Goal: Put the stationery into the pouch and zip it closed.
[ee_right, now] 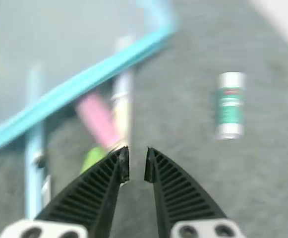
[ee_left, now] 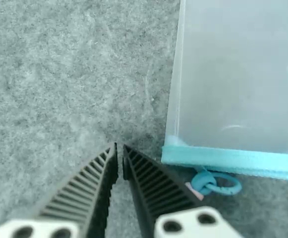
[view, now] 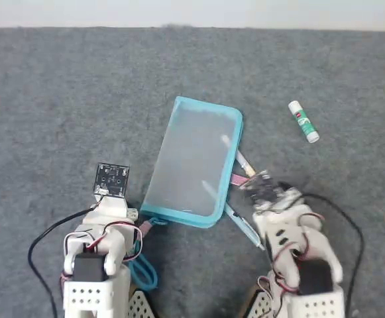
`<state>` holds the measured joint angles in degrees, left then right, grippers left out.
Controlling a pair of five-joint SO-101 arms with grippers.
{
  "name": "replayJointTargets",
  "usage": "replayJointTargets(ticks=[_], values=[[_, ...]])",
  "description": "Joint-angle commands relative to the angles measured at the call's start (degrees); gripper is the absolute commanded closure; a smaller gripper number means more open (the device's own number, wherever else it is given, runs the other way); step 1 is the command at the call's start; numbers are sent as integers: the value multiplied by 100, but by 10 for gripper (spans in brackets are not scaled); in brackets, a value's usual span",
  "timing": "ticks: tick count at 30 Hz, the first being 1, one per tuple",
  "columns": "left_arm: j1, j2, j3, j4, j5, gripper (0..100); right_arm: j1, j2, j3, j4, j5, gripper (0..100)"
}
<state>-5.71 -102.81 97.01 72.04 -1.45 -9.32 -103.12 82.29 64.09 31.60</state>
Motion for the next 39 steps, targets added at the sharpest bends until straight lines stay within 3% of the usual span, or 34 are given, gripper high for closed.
replayJointTargets(ticks=[1,5,10,16,19,22,28,31,36,39], values=[[-18,-149,-48,18,-53,987,233,462,-914,-84,-220,941],[-18,-149,-48,18,-53,987,189,1965,-1389,-154,-571,941],[-9,-149,-48,18,-53,987,-365,3679,-1793,-356,-1890,936],[492,-149,-48,9,-44,987,-1385,4409,-1829,-523,-1881,935],[686,-149,-40,-9,-70,987,-1657,4426,-1829,-514,-2224,935],[448,-149,-40,-334,-237,987,-1710,4470,-1829,-541,-2523,935],[-343,-167,-57,-1196,-1899,984,-2202,4488,-1829,-541,-2426,935],[-914,-132,-207,-1530,-2013,986,-2299,4523,-1864,-532,-2251,935],[-1319,158,-1218,-413,-2048,984,-2325,5279,-2418,-356,-2233,935],[-1512,1020,-1895,-352,-2444,984,-2448,5851,-2857,-259,-2224,935]])
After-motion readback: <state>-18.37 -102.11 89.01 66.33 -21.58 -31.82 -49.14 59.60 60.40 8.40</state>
